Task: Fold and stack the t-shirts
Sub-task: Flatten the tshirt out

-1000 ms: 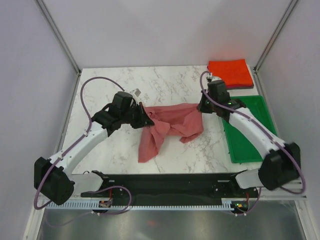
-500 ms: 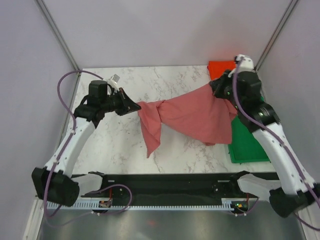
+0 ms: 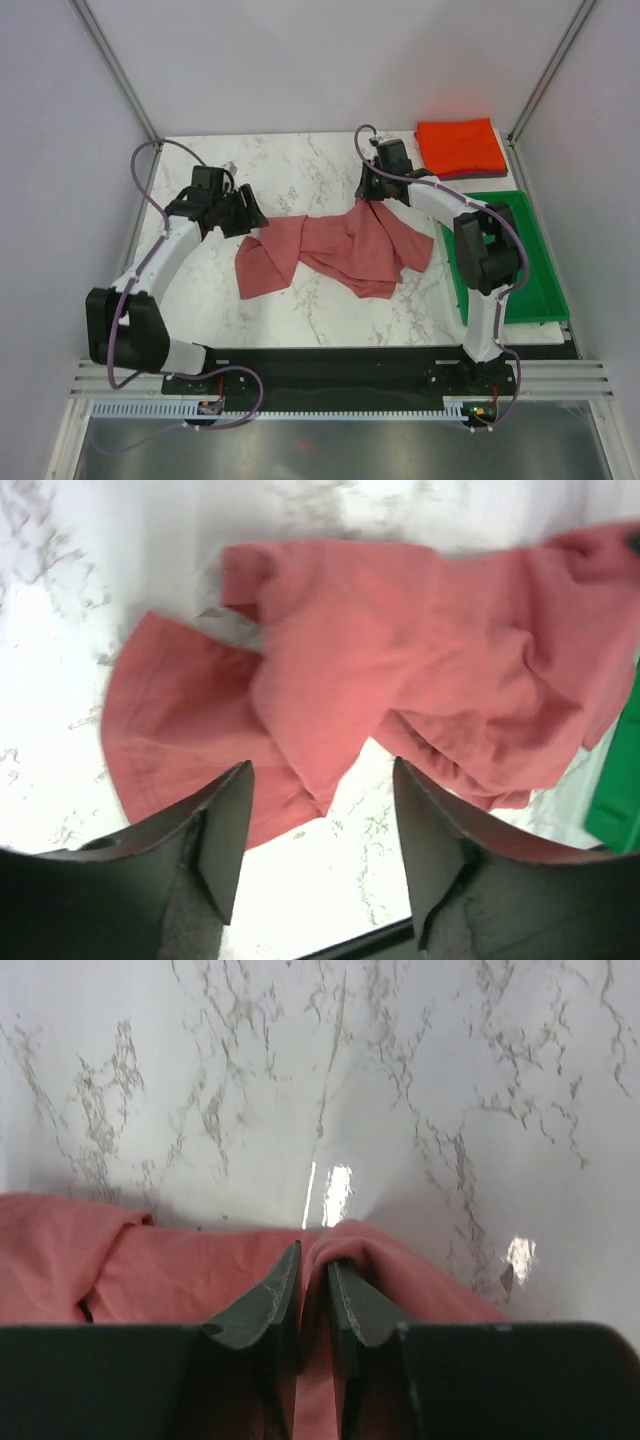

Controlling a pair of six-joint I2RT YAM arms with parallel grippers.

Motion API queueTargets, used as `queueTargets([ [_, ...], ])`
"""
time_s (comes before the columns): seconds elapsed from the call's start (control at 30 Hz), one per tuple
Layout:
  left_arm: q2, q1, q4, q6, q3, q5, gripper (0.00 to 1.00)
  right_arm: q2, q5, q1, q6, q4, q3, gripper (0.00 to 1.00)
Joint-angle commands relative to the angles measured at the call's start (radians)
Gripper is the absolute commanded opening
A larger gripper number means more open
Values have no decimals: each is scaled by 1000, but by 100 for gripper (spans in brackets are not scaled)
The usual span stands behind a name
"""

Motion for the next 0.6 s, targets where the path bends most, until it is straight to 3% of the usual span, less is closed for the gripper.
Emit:
queueTargets([
  [0.0,-154,-132,-9,121,-59,-189,62,37,-21,-2,-15,50,122,25],
  [0.07,-176,-187,-9,123,-121,-207,56,23,1,-2,-13,38,139,38],
  [0.2,-130,-244,-15,152,-181,-218,55,-62,16,-4,1,22,91,46],
  [0.57,-7,-368,-110,227,-152,-408,49,-372,-120,-15,94,38,-194,48],
])
